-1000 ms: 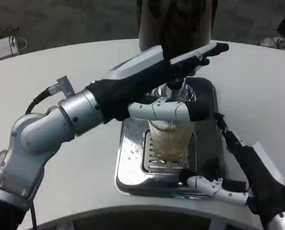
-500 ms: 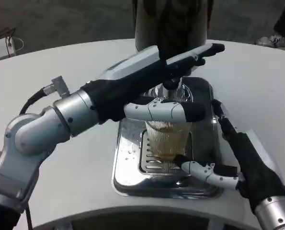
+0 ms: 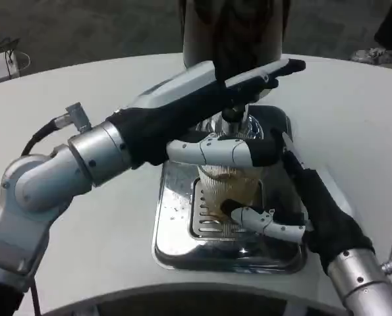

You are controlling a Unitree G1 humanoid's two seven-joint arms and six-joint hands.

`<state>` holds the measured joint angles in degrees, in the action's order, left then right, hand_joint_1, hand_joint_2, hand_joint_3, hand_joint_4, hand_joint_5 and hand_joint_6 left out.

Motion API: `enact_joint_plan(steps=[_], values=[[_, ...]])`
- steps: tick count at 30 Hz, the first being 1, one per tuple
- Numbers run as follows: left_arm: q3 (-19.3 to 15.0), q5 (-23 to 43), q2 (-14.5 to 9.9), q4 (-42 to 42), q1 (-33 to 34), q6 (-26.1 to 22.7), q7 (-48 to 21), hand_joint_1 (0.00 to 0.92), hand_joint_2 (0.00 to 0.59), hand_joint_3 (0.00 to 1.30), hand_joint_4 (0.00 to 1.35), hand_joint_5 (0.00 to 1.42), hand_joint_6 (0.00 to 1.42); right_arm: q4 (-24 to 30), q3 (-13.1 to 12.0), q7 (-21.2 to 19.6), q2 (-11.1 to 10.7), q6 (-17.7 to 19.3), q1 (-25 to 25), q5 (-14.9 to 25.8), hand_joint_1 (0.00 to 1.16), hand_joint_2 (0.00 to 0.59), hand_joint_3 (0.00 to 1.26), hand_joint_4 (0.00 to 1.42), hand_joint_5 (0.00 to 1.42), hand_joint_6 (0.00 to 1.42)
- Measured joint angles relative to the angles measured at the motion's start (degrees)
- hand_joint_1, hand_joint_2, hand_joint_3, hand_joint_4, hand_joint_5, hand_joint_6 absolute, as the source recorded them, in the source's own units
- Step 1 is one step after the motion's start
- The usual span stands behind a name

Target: Grasp the cup under the faucet to collect the drink, then remove the cup.

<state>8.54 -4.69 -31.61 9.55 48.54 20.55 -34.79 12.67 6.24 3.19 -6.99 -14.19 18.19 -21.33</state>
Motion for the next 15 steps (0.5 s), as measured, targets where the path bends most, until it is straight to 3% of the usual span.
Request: enact_joint_plan(steps=[10, 15], values=[[-3.3, 0.5, 0.3, -1.5, -3.1, -0.1, 2.6, 0.000, 0.000, 0.07, 0.00, 0.09, 0.18, -3.5, 0.5, -0.2, 0.1, 0.2, 1.9, 1.7, 0.81, 0.201, 0.00, 0.00, 0.00, 0.03], [-6.1, 1.1, 3.6, -2.3, -7.5, 2.0, 7.7, 0.000, 0.000, 0.09, 0.00, 0.12, 0.22, -4.1, 0.5, -0.2, -0.2, 0.5, 2.3, 2.6, 0.81, 0.201, 0.00, 0.00, 0.00, 0.04]])
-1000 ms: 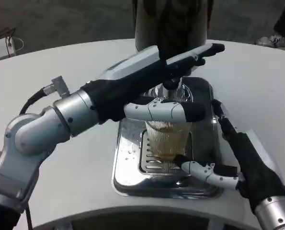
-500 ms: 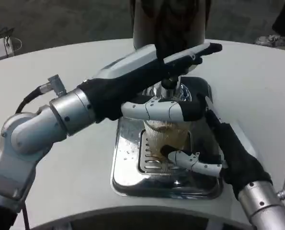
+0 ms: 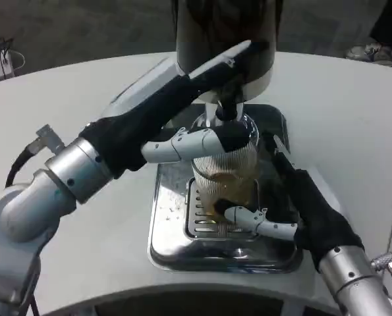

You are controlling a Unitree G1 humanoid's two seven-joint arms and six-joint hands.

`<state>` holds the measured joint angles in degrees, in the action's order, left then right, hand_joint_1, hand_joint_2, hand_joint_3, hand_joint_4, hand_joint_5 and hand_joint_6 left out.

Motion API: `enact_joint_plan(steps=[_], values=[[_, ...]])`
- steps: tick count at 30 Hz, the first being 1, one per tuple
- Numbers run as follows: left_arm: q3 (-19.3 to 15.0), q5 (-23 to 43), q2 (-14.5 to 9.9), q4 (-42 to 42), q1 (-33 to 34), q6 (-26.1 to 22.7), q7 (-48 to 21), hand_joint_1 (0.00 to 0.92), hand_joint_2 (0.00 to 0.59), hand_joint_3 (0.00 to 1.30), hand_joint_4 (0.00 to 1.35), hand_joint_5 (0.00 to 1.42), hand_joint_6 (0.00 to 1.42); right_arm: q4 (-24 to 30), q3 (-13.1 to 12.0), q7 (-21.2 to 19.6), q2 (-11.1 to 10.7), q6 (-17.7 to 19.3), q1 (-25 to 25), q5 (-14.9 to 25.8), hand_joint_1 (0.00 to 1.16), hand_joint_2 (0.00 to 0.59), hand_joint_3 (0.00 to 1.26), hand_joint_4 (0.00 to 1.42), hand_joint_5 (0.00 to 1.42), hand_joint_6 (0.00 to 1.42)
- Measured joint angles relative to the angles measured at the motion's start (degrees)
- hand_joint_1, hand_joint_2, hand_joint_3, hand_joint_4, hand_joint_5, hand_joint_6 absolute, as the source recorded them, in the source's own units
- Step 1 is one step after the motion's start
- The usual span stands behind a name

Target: Grasp the cup under the faucet to collect the drink, then remove the cup.

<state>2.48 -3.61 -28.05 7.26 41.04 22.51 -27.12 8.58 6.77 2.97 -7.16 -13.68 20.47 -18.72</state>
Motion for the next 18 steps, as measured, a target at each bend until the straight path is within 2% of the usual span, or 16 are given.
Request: enact_joint_plan(steps=[6, 12, 18], values=[[-3.5, 0.6, 3.0, -3.5, -3.4, 1.5, 5.4, 0.000, 0.000, 0.11, 0.04, 0.15, 0.25, -1.1, -0.2, 0.0, -0.2, 0.5, 1.0, 0.7, 0.81, 0.201, 0.00, 0.00, 0.00, 0.04], [-6.6, 0.6, 3.4, -11.8, -9.5, 1.3, 8.6, 0.000, 0.008, 0.11, 0.04, 0.15, 0.26, -1.9, -0.8, 0.0, -0.3, 1.3, 1.3, 1.7, 0.82, 0.201, 0.00, 0.00, 0.01, 0.05], [-9.8, 0.2, 3.6, -21.2, -19.8, -2.1, 11.0, 0.000, 0.013, 0.11, 0.05, 0.15, 0.26, -3.4, -1.3, 0.0, -0.3, 2.4, 1.8, 3.0, 0.81, 0.198, 0.00, 0.00, 0.02, 0.05]])
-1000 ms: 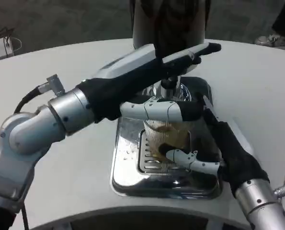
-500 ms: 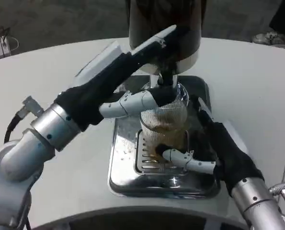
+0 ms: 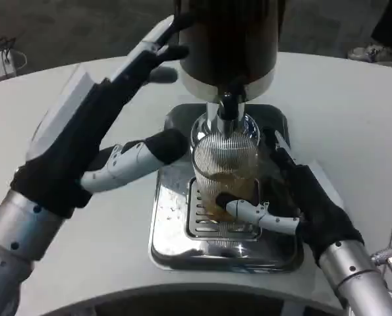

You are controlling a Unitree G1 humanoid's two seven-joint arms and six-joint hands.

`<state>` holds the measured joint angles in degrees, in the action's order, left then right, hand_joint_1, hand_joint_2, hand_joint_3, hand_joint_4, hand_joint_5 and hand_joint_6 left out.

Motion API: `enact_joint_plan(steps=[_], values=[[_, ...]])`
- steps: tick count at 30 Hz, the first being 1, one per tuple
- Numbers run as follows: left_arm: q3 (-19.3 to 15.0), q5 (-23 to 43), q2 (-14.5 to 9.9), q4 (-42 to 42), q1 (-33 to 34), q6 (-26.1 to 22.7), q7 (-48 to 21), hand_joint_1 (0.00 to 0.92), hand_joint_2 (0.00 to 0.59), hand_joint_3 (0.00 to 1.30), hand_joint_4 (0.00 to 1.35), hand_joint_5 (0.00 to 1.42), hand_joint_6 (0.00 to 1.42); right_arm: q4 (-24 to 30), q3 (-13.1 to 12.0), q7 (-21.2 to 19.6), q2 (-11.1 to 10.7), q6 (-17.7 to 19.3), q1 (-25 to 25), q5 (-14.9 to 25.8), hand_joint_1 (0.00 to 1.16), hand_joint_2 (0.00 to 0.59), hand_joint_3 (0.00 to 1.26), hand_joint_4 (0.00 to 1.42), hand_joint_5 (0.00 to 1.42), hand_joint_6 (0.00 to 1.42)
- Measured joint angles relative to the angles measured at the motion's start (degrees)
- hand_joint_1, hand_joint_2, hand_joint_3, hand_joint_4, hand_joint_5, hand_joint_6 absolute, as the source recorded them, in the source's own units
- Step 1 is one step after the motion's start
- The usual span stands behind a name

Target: Grasp the cup under the faucet to collect the drink, then remove the cup.

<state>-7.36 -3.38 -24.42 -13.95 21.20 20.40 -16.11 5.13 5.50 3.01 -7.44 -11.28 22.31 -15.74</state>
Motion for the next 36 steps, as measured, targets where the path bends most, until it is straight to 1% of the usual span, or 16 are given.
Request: enact_joint_plan(steps=[3, 6, 7, 11, 13, 16, 19, 24, 27, 33, 36], values=[[-1.9, -1.8, -0.2, -3.0, -8.0, -2.4, 0.2, 0.000, 0.012, 0.11, 0.05, 0.15, 0.26, -0.8, -0.2, 0.0, 0.0, 0.8, 0.2, 1.0, 0.81, 0.198, 0.00, 0.00, 0.03, 0.05], [-3.7, -2.1, -0.5, -3.8, -12.6, -3.6, 0.3, 0.000, 0.012, 0.11, 0.05, 0.15, 0.26, -1.5, 0.0, 0.0, 0.1, 1.3, 0.6, 1.2, 0.81, 0.198, 0.00, 0.00, 0.03, 0.05], [-4.8, -2.2, -0.9, -4.3, -15.2, -3.9, 0.3, 0.000, 0.012, 0.11, 0.05, 0.15, 0.25, -2.0, 0.0, 0.0, 0.2, 1.4, 1.0, 1.3, 0.81, 0.197, 0.00, 0.00, 0.03, 0.05], [-6.7, -3.8, -2.2, -4.7, -20.0, -4.4, 0.3, 0.000, 0.013, 0.11, 0.05, 0.15, 0.25, -3.1, 0.1, 0.0, 0.3, 1.9, 2.0, 1.5, 0.80, 0.197, 0.00, 0.00, 0.03, 0.06], [-7.3, -4.3, -2.7, -4.8, -22.3, -4.4, 0.2, 0.000, 0.015, 0.11, 0.05, 0.14, 0.25, -4.0, 0.3, 0.0, 0.7, 2.3, 2.8, 1.5, 0.80, 0.197, 0.00, 0.00, 0.03, 0.06], [-7.4, -5.3, -2.8, -4.7, -24.3, -4.4, 0.2, 0.000, 0.014, 0.11, 0.05, 0.14, 0.24, -5.3, 0.3, -0.1, 1.1, 2.5, 3.6, 1.5, 0.80, 0.197, 0.00, 0.00, 0.03, 0.06], [-7.3, -6.3, -3.1, -4.7, -26.0, -4.5, 0.2, 0.000, 0.014, 0.11, 0.05, 0.14, 0.24, -7.0, 0.4, -0.5, 2.0, 3.5, 4.5, 1.6, 0.80, 0.197, 0.00, 0.00, 0.03, 0.06], [-6.9, -7.4, -3.9, -4.5, -27.5, -4.7, 0.0, 0.000, 0.014, 0.11, 0.04, 0.13, 0.24, -8.9, 0.6, -1.3, 2.9, 4.9, 5.2, 1.6, 0.80, 0.197, 0.00, 0.00, 0.03, 0.06], [-6.3, -8.1, -4.0, -4.2, -28.2, -5.1, -0.3, 0.000, 0.014, 0.11, 0.04, 0.13, 0.24, -9.8, 0.8, -1.9, 3.4, 5.3, 5.8, 1.5, 0.80, 0.197, 0.00, 0.00, 0.04, 0.06], [-5.7, -8.3, -4.8, -4.0, -29.2, -5.7, -0.8, 0.000, 0.014, 0.11, 0.04, 0.13, 0.23, -12.7, 1.8, -5.8, 4.7, 6.2, 7.4, -0.3, 0.81, 0.200, 0.00, 0.00, 0.06, 0.06], [-5.7, -8.3, -5.1, -4.0, -29.7, -6.1, -0.9, 0.000, 0.014, 0.11, 0.04, 0.13, 0.23, -14.2, 2.0, -7.0, 5.2, 6.9, 8.3, -0.5, 0.81, 0.201, 0.00, 0.02, 0.08, 0.08]])
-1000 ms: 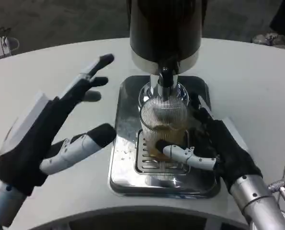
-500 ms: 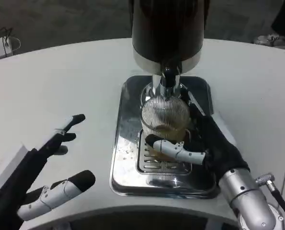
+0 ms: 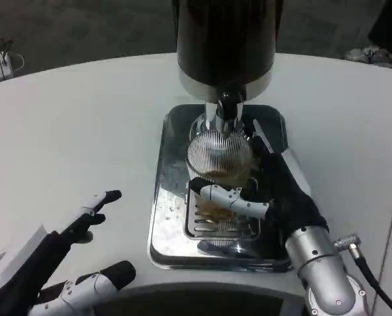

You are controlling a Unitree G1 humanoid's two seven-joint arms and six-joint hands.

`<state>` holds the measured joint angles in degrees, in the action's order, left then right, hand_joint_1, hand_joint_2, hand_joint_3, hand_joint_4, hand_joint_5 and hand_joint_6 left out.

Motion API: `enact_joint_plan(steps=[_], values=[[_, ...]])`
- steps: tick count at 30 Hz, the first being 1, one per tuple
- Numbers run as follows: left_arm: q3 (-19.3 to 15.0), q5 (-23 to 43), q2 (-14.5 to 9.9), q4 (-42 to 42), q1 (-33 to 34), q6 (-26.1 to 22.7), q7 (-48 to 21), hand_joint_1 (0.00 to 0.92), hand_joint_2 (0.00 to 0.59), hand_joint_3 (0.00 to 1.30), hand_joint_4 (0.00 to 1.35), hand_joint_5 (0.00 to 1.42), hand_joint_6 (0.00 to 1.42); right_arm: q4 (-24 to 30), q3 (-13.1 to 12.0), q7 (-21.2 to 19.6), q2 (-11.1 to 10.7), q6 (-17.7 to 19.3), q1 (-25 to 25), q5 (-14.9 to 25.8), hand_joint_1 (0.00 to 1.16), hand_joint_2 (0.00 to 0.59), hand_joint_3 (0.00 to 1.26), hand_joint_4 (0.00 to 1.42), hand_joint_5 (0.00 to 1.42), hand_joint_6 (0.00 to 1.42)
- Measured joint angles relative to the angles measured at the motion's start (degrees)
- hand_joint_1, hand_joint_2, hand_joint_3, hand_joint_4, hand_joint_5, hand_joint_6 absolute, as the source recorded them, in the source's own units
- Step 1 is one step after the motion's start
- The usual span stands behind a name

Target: Grasp the cup under the faucet to collect the drink, then remove the cup.

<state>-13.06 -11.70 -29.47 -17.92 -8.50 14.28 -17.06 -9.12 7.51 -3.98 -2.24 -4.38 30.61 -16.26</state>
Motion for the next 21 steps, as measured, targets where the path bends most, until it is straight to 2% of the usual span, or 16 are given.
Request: enact_joint_plan(steps=[7, 21], values=[[0.0, 0.0, -0.7, 0.0, -0.6, -0.5, -0.2, 0.000, 0.014, 0.11, 0.05, 0.13, 0.23, -2.0, 0.9, -3.7, 1.0, 1.2, 0.5, -1.5, 0.84, 0.205, 0.04, 0.15, 0.21, 0.19], [0.2, 0.0, -1.0, 0.0, -0.9, -1.6, -0.3, 0.000, 0.013, 0.13, 0.07, 0.14, 0.23, -4.0, 3.1, -11.4, 4.2, 2.0, 0.4, -5.0, 0.90, 0.226, 0.39, 0.50, 0.55, 0.48]])
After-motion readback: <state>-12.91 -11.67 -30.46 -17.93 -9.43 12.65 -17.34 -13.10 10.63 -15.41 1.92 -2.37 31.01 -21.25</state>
